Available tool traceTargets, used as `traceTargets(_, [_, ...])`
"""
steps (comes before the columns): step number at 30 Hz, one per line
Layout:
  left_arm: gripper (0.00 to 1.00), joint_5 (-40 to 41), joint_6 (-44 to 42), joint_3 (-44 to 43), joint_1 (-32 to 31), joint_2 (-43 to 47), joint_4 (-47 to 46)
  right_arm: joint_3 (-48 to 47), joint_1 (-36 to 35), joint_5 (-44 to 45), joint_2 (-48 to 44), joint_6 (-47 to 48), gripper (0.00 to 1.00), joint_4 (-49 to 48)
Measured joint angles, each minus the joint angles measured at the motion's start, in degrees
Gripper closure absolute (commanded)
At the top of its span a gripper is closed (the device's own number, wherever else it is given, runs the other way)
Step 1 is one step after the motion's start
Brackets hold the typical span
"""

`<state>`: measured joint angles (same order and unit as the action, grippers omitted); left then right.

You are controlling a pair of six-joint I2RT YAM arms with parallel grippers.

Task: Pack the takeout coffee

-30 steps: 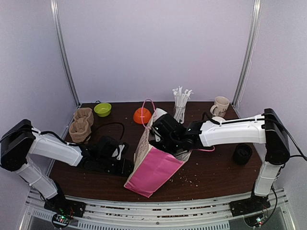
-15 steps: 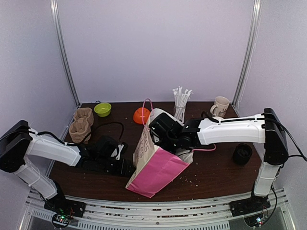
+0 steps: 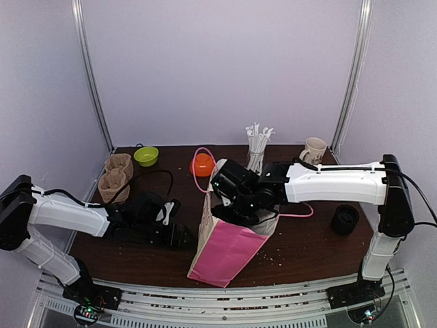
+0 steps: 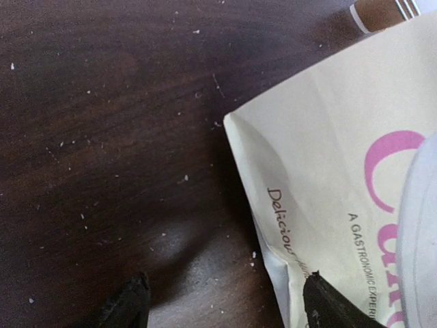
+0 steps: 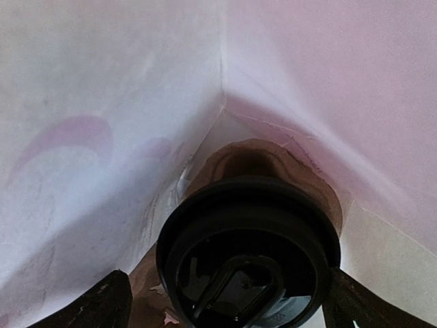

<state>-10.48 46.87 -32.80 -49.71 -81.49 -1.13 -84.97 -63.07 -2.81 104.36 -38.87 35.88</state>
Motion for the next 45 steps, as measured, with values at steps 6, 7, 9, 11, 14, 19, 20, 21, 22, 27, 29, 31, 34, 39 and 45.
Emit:
traceTargets(6, [0.1, 0.7, 0.2, 0.0, 0.0, 4.9, 0.1, -2.7, -0.4, 2.2, -0.1, 0.9, 0.0, 4.9])
traceTargets(7, [0.09, 0.8, 0.2, 0.0, -0.1, 5.7, 0.2, -3.2, -0.5, 2.6, -0.2, 1.1, 0.0, 5.6])
traceTargets(9, [0.07, 1.4, 0.2, 0.0, -0.1, 7.4, 0.8, -4.0, -0.7, 3.0, -0.3, 1.2, 0.0, 6.4])
traceTargets(11, [0.06, 1.9, 0.1, -0.1, -0.2, 8.9, 1.8, -4.7, -0.9, 3.5, -0.4, 1.3, 0.0, 7.1])
traceTargets(14, [0.05, 3.0, 0.0, -0.9, -0.2, 11.2, 3.4, -5.2, -1.2, 4.1, -1.2, 1.4, 0.0, 7.9])
traceTargets(19, [0.03, 4.9, -0.4, -3.4, -0.2, 14.9, 6.3, -6.9, -1.4, 5.1, -2.6, 1.4, 0.0, 9.4])
traceTargets(20, [0.02, 5.3, -0.5, -4.0, -0.2, 15.6, 6.6, -7.4, -1.5, 5.2, -2.8, 1.4, 0.0, 9.7])
traceTargets(21, [0.02, 5.6, -0.6, -4.4, -0.2, 16.1, 7.2, -7.9, -1.6, 5.3, -3.0, 1.4, 0.0, 9.9])
traceTargets(22, [0.02, 5.9, -0.7, -4.9, -0.2, 16.7, 7.5, -8.2, -1.6, 5.3, -3.1, 1.4, 0.0, 10.1])
traceTargets(27, [0.02, 7.5, -1.3, -6.6, -0.2, 19.3, 9.5, -10.3, -1.8, 5.6, -4.1, 1.4, 0.0, 11.6])
traceTargets(29, [0.02, 8.3, -1.5, -7.5, -0.2, 20.3, 10.4, -11.0, -1.9, 5.8, -4.6, 1.4, 0.0, 12.4])
traceTargets(31, [0.02, 8.9, -1.6, -8.4, -0.2, 21.3, 11.3, -11.6, -2.0, 6.3, -5.0, 1.4, 0.0, 13.2])
traceTargets(34, [0.02, 9.9, -2.0, -10.6, -0.2, 23.0, 12.8, -12.7, -2.1, 6.8, -6.0, 1.4, 0.0, 14.6])
traceTargets(39, [0.02, 10.8, -2.7, -14.2, -0.2, 24.8, 13.9, -14.8, -2.2, 7.5, -7.7, 1.4, 0.0, 16.6])
traceTargets(45, [0.02, 10.0, -3.8, -17.3, -0.2, 26.5, 15.0, -17.0, -2.2, 7.8, -10.1, 1.4, 0.0, 19.5])
